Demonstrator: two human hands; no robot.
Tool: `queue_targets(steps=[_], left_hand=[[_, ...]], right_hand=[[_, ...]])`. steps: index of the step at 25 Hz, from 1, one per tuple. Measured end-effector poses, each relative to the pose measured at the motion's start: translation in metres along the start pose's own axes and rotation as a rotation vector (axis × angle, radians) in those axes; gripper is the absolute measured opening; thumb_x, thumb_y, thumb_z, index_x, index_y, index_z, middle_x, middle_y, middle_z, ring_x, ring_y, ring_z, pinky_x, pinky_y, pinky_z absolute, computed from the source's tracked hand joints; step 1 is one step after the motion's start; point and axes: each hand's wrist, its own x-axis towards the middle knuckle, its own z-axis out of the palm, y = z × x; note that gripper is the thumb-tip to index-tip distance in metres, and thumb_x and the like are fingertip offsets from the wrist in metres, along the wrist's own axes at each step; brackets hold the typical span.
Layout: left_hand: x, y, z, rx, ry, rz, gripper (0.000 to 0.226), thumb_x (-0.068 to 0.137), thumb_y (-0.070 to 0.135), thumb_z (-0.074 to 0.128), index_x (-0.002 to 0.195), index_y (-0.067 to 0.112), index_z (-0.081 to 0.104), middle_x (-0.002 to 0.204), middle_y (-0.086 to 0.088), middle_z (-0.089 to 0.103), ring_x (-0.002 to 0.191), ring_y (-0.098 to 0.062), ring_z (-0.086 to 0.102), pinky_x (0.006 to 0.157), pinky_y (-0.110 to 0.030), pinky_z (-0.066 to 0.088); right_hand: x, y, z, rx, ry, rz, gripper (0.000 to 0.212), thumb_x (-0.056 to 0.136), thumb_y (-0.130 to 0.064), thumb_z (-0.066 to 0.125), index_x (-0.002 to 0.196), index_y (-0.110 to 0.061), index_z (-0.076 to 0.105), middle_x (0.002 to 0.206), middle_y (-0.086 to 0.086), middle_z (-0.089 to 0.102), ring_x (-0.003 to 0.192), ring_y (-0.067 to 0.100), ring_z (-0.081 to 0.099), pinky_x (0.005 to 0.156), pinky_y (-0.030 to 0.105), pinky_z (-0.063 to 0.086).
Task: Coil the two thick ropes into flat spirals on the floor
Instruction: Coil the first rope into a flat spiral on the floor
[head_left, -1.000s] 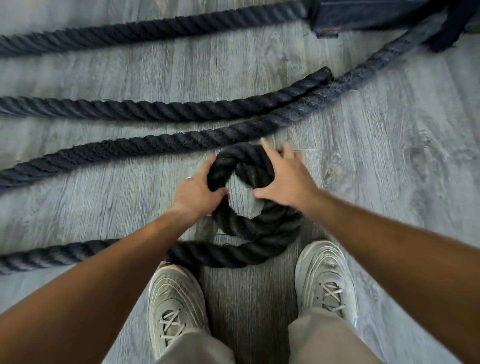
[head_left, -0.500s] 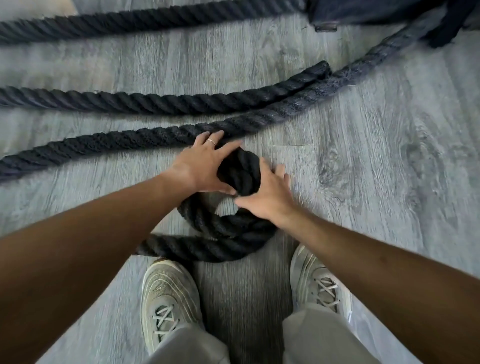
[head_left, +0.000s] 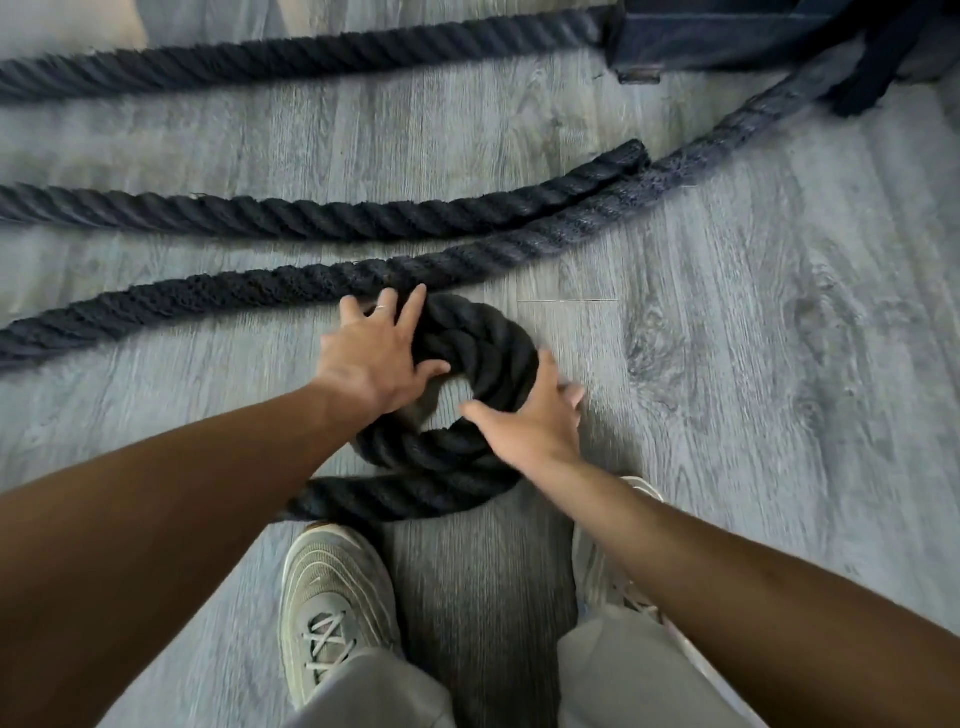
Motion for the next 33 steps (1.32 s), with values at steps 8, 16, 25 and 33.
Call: queue_targets(steps=[8,16,25,33], left_hand=[[-0.030,0.027,-0.006,-0.227,-0.157,-0.270,0.110,0.080,0.089,0.033,0.150,0.005,0.020,0.142,-0.030,0.050,0.104,-0.040,0.067,0.062,-0.035,0.045],[-0.004,0.026,-0.026,-0.183,-0.254,-0.299,0.116,0.064,0.098,0.041,0.143,0.015,0.026,0.106,-0.010,0.063,0.078,-0.027,0.065,0.053,-0.033,0.043],[-0.007,0.020,-0.010,-0.579,-0.150,-0.238,0.100,0.075,0.079,0.062,0.150,0.029,0.017,0.131,-0.024,0.053,0.101,-0.042,0.065,0.071,-0.043,0.053],[-0.045,0.037,0.003,-0.707,-0.241,-0.466,0.103,0.075,0.078,0.062,0.139,0.009,0.021,0.140,-0.034,0.049,0.098,-0.043,0.067,0.072,-0.042,0.056]], right_hand=[[0.062,-0.027,-0.056,-0.136,0.063,-0.384,0.086,0.065,-0.043,0.087,0.142,-0.023,0.054,0.135,0.002,0.051,0.129,0.024,0.045,0.100,0.026,0.037],[0.017,0.019,-0.027,-0.115,0.121,-0.019,0.115,0.067,-0.048,0.079,0.155,-0.034,0.006,0.135,0.008,0.021,0.124,0.031,0.023,0.097,0.049,0.042],[0.074,-0.017,-0.066,-0.311,-0.173,-0.260,0.117,0.066,-0.033,0.086,0.157,-0.046,0.014,0.154,0.008,0.022,0.144,0.034,0.019,0.111,0.047,0.036],[0.026,0.015,-0.030,-0.373,0.128,-0.147,0.127,0.067,-0.056,0.081,0.157,-0.035,-0.005,0.150,0.011,0.018,0.134,0.037,0.023,0.108,0.055,0.033]])
